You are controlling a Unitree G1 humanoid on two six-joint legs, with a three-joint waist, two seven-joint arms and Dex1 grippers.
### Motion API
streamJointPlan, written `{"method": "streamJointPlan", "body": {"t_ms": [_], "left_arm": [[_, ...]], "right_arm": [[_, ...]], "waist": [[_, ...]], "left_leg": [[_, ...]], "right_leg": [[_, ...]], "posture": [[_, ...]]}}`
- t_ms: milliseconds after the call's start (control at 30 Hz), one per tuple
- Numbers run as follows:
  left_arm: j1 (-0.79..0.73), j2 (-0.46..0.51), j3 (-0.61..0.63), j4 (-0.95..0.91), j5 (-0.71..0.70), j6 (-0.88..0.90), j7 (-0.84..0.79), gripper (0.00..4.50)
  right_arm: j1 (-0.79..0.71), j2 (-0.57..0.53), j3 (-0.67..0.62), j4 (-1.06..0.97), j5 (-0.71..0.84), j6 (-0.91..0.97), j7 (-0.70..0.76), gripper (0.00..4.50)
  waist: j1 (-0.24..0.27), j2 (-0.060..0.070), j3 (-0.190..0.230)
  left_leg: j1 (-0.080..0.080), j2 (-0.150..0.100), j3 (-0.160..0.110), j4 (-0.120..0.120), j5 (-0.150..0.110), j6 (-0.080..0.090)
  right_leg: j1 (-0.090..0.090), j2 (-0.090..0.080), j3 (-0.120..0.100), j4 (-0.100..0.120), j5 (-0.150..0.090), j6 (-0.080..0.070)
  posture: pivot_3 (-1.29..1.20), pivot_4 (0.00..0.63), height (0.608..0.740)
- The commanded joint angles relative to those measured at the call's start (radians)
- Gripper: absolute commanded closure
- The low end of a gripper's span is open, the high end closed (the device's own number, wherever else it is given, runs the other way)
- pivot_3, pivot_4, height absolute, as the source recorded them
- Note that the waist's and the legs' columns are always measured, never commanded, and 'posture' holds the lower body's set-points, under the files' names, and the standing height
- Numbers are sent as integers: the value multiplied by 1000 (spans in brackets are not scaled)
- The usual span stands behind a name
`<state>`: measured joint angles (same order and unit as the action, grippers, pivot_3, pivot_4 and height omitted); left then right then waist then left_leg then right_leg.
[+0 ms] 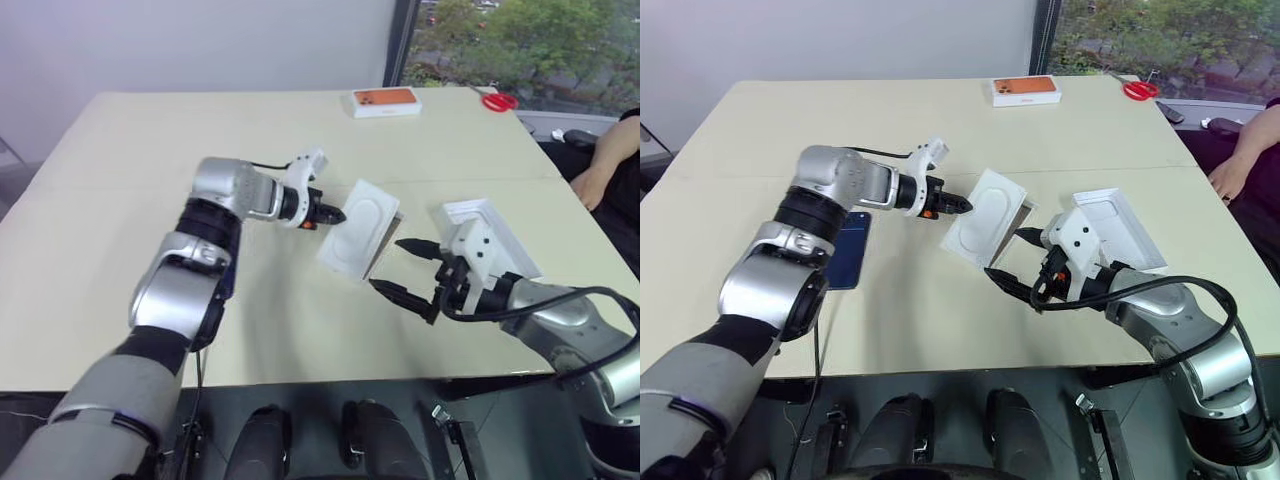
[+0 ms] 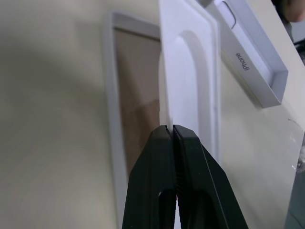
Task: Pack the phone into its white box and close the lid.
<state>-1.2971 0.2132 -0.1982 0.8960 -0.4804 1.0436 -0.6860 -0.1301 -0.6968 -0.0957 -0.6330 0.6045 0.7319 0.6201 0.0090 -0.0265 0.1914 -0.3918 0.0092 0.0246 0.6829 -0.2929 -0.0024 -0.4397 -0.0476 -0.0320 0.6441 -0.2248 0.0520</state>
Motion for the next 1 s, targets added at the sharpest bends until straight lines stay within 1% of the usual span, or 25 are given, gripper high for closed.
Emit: {"method": "streamJointPlan", "body": {"t_ms": [33, 67, 167, 200, 267, 300, 367, 400, 467, 567, 667, 733, 767, 833, 867, 900, 1000], "left_arm": [[-55, -12, -7, 75, 86, -94, -61, 4409], [-61, -18, -3, 96, 104, -107, -70, 4409], [-75, -29, 16, 138, 140, -132, -91, 3485], [-78, -30, 23, 147, 149, -137, -97, 2961], [-82, -30, 42, 158, 159, -141, -108, 2065], [-83, -30, 51, 161, 162, -141, -113, 1528], [-83, -19, 84, 163, 159, -132, -121, 479], [-83, -1, 114, 159, 147, -124, -125, 43], [-79, 46, 187, 146, 114, -99, -135, 43], [-52, 101, 238, 98, 109, -107, -138, 43], [52, 174, 270, -41, 132, -230, -116, 43], [157, 210, 270, -174, 161, -365, -104, 43], [200, 221, 269, -226, 166, -405, -111, 14], [350, 285, 234, -375, 189, -467, -174, 0], [420, 315, 214, -438, 206, -506, -201, 0], [471, 335, 201, -483, 218, -536, -219, 0], [589, 378, 184, -580, 237, -621, -258, 0]], "right_arm": [[3, 3, -26, -54, 10, -6, -20, 0], [7, 3, -27, -57, 11, -6, -24, 0], [15, 2, -30, -64, 16, -5, -31, 0], [17, 2, -30, -67, 17, -5, -33, 0], [20, 1, -30, -69, 19, -5, -36, 0], [21, 0, -30, -70, 20, -5, -37, 0], [20, 0, -29, -71, 22, -4, -40, 0], [18, 0, -27, -72, 22, -3, -42, 0], [10, 2, -25, -73, 25, 2, -47, 0], [-8, 6, -17, -66, 18, 10, -65, 0], [-59, 21, 20, -21, -32, 26, -114, 0], [-97, 43, 34, 19, -42, 53, -144, 0], [-109, 54, 36, 33, -42, 67, -158, 259], [-170, 82, 62, 95, -64, 113, -198, 816], [-201, 96, 78, 122, -73, 131, -211, 1368], [-224, 107, 92, 139, -80, 145, -218, 1830], [-300, 153, 140, 193, -106, 182, -245, 3522]], "waist": [[-1, 0, 0], [-2, 0, 0], [-1, 0, 0], [1, 0, 0], [2, 0, 0], [2, 0, 0], [3, 0, 0], [2, 0, 0], [-3, 0, 0], [-11, 0, 0], [-21, 0, 0], [-23, 0, 0], [-22, 0, 0], [-23, 0, 0], [-26, 1, 0], [-22, 1, 0], [-13, 1, 0]], "left_leg": [[0, 0, 0, 0, 0, 0], [0, 1, 0, 0, 0, 0], [0, 1, 0, 0, 0, 0], [0, 2, 0, 0, 0, 0], [0, 2, 0, 0, 0, 0], [0, 2, 0, 0, 0, 0], [-1, 2, 0, 0, 0, 0], [-1, 2, 0, 0, 0, 0], [0, 2, 0, 0, 0, 0], [0, 3, 0, 0, 0, 0], [0, 5, -1, 0, 0, 0], [1, 5, 0, -1, 0, 0], [1, 6, 0, -1, 0, 0], [1, 6, 0, -1, 0, -1], [1, 6, 0, -1, 0, -1], [1, 6, 1, -1, 0, -1], [0, 6, 0, 0, 1, -1]], "right_leg": [[0, 0, 0, 0, 0, 0], [0, 1, 0, 0, 0, 0], [0, 1, 0, 1, 0, 0], [0, 1, 0, 1, 0, 0], [0, 1, 0, 0, 0, 0], [-1, 1, 0, 0, 0, 0], [0, 1, 0, 0, 0, 0], [-1, 1, 0, 0, 0, 1], [-1, 1, 0, 1, 0, 1], [-1, 2, 0, 2, 0, 0], [-1, 1, 0, 3, 0, 0], [-1, 1, 1, 3, 0, 0], [-1, 1, 1, 3, 0, 0], [-2, 0, 2, 4, 0, 0], [-2, 0, 2, 4, 0, 0], [-2, -1, 2, 4, 0, 0], [-3, -1, 2, 4, 0, -1]], "posture": [[0, 150, 740], [0, 150, 740], [0, 150, 740], [0, 150, 740], [0, 150, 740], [0, 150, 740], [0, 150, 740], [0, 150, 740], [0, 150, 740], [0, 150, 740], [0, 150, 740], [0, 150, 740], [0, 150, 740], [0, 150, 740], [0, 150, 740], [0, 150, 740], [0, 150, 740]]}}
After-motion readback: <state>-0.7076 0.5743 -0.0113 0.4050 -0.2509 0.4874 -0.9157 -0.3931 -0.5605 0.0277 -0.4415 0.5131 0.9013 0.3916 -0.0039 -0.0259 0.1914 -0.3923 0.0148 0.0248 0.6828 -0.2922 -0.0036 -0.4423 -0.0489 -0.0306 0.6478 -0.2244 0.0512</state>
